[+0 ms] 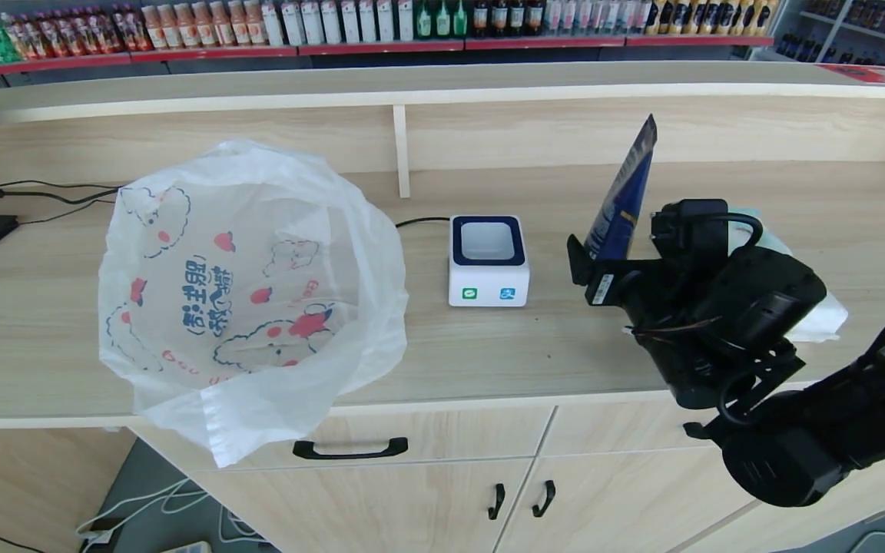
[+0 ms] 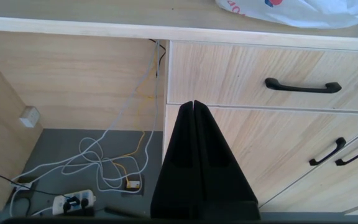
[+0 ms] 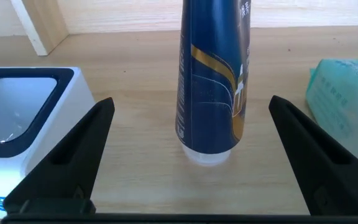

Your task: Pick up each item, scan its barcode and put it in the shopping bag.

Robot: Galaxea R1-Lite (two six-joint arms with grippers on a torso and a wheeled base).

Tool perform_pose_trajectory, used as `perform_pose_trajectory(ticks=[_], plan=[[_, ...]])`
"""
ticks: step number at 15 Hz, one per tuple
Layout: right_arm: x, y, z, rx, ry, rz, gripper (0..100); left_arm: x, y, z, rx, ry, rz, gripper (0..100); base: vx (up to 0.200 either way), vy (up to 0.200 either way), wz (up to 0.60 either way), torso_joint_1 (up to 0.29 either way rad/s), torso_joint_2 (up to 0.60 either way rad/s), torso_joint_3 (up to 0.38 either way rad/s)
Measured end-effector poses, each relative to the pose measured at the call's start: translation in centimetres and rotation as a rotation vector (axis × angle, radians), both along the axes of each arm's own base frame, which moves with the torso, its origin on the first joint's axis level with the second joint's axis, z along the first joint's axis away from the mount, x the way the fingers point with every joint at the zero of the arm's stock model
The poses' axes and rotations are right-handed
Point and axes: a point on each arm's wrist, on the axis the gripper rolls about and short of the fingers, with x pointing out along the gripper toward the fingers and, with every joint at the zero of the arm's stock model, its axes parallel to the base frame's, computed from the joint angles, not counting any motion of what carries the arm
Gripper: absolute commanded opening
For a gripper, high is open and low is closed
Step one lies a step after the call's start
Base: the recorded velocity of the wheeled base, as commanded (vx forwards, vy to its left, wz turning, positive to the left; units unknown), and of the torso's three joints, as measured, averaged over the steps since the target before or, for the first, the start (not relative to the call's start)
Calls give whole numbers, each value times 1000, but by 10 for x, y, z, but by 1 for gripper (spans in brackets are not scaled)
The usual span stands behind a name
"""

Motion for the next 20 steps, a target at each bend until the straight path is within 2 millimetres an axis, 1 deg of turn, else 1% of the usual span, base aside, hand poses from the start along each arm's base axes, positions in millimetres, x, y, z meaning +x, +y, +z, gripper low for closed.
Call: perform_pose_trajectory(ticks=[5,8,11,16,20], plan=[[15,-8,-6,-16,2,17,100,0,0,0,1,0,0,0,0,0,0,0,0,0],[31,-15,-2,-23,-18,17,100,0,0,0,1,0,0,0,0,0,0,0,0,0],[42,-21,-1,-29,-20,2,100,0,0,0,1,0,0,0,0,0,0,0,0,0],[54,-19,9,-50,-17,-4,100,0,0,0,1,0,0,0,0,0,0,0,0,0],[57,-17,16,-40,-30,-13,100,0,0,0,1,0,0,0,0,0,0,0,0,0]])
